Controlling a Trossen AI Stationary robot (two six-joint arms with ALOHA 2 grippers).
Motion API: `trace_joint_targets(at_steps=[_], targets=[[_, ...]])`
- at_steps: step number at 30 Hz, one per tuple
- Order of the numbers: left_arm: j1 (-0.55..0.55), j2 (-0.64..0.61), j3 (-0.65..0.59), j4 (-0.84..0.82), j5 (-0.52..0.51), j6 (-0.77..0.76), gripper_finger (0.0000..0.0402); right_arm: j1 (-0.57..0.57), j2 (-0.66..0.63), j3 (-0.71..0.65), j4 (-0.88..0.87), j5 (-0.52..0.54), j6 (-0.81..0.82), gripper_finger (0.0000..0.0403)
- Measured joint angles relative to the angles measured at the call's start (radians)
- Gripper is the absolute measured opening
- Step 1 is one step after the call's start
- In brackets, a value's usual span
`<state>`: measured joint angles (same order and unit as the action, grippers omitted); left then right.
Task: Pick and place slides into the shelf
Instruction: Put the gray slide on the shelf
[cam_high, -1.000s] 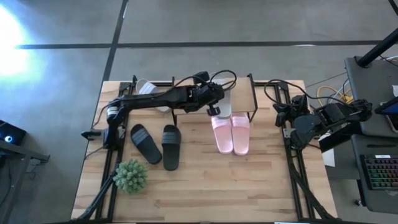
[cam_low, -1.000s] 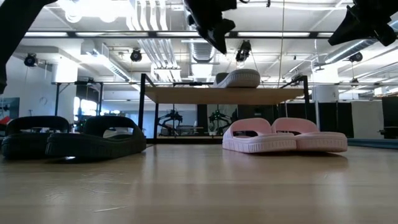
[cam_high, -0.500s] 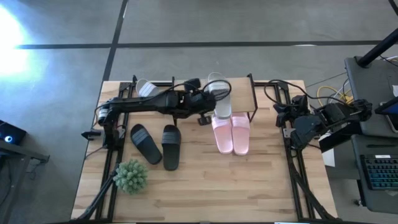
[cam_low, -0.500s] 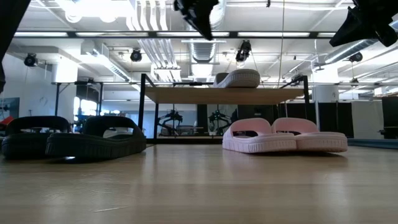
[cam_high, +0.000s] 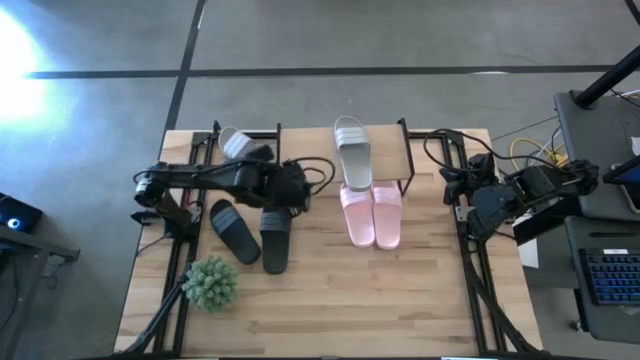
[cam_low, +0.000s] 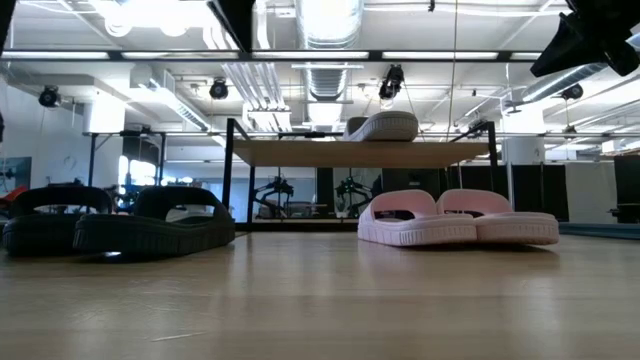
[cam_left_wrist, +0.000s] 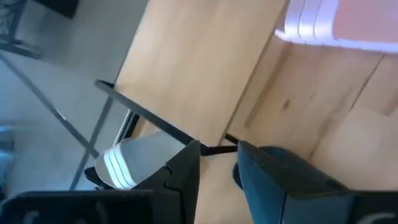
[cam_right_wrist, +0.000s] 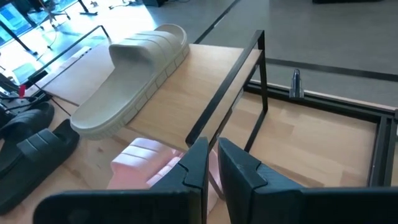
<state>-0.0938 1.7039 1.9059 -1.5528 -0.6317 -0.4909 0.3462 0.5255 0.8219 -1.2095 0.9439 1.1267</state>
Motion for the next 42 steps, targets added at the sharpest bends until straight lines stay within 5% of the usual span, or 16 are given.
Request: trace_joint_targets(at_steps=[8,12,19,23,27,35,42], targets=[[0.033,-0.187,-0.240,-0.012,-0.048,-0.588,0.0093,0.000,0.001,-0.002,0.000,-0.001,0.015,0.0028],[0.072,-0.315,-0.397,0.137,-0.055,-0.679,0.0093,0.000,0.001,-0.008,0.000,0.000,0.017,0.0028],[0.264,-0.504,-0.670,0.377,0.017,-0.485,0.0093,0.000,0.001,-0.026,-0.009,0.000,0.018,0.0028],[0.395,-0.519,-0.789,0.430,0.136,-0.216,0.0093,0.000,0.001,-0.028,-0.010,0.000,0.018,0.0028],[0.462,-0.481,-0.868,0.494,0.143,0.045,0.0093,0.000,0.001,-0.028,-0.011,0.000,0.026,0.0028],[0.591,-0.415,-1.006,0.757,0.131,0.133,0.0093,0.000,0.000,-0.029,-0.016,0.000,0.052,0.0028],[0.723,-0.349,-1.021,0.786,0.125,0.142,0.0093,0.000,0.000,-0.029,-0.019,0.000,0.075,0.0028]])
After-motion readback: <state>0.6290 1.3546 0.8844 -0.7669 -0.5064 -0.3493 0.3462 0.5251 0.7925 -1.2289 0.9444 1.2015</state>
